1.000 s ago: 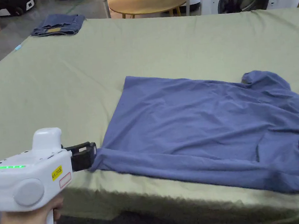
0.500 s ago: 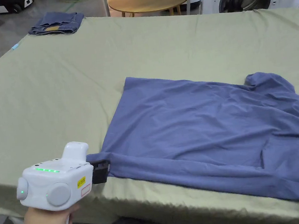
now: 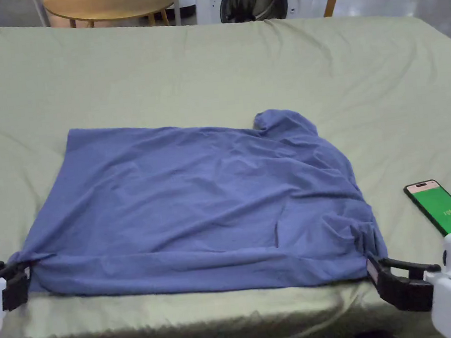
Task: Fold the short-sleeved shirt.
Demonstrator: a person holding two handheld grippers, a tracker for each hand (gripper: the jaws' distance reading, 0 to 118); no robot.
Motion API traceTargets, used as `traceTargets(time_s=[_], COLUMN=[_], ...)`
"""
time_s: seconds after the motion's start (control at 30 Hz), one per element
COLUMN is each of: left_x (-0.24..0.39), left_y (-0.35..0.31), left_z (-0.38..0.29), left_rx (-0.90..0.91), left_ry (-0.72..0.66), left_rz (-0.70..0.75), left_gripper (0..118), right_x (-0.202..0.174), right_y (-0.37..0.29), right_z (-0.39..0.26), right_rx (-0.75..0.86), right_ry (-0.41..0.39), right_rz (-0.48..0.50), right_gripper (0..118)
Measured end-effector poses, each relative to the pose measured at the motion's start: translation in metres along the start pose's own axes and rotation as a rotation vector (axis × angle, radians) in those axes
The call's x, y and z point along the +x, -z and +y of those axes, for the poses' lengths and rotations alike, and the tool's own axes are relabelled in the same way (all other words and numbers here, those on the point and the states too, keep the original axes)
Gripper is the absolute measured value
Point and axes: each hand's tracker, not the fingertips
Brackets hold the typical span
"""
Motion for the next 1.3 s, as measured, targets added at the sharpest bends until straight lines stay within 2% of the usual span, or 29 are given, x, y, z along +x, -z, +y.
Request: traceTargets(time_s=[0.03,0.2,0.23,0.27,0.3,0.33,0.4,0.63,0.83,1.03,1.23,1.3], left_x=[0.005,0.014,0.016,0.018,0.015,0.015,0.016,0.004,0.000,-0.009,-0.006,-0.001], left_y=[-0.002,-0.002,-0.002,-0.002,-0.001,-0.002,-0.003,-0.013,-0.011,0.048,0.123,0.130], left_z=[0.005,0.008,0.008,0.006,0.007,0.006,0.003,0.017,0.075,0.146,0.182,0.182], left_rx=[0.000,-0.005,-0.008,-0.011,-0.016,-0.022,-0.032,-0.049,-0.029,-0.131,-0.199,-0.211], left_ry=[0.004,0.006,0.004,0.002,-0.003,-0.010,-0.025,-0.051,-0.024,-0.091,-0.237,-0.261], left_rz=[-0.001,-0.003,-0.002,-0.002,-0.001,0.003,0.006,0.013,0.018,-0.035,0.022,0.032], left_gripper=[2,2,2,2,2,2,2,2,2,2,2,9], right_x=[0.001,0.001,-0.001,0.001,0.006,0.013,0.017,0.011,0.009,0.003,-0.004,-0.005], right_y=[0.003,0.035,0.039,0.043,0.046,0.051,0.048,0.017,0.011,0.071,0.155,0.165], right_z=[0.003,0.001,-0.005,-0.006,-0.006,-0.005,-0.009,0.013,0.078,0.143,0.160,0.156], right_rx=[0.039,-0.018,-0.030,-0.033,-0.028,-0.041,-0.042,0.031,0.111,0.091,-0.029,-0.061], right_ry=[-0.012,-0.045,-0.049,-0.048,-0.038,-0.006,0.083,0.086,0.074,0.017,0.075,0.112], right_rz=[-0.028,-0.018,-0.010,0.002,0.027,0.063,0.103,0.120,0.136,0.069,-0.013,-0.029], right_gripper=[118,117,107,86,49,4,4,4,4,4,4,5])
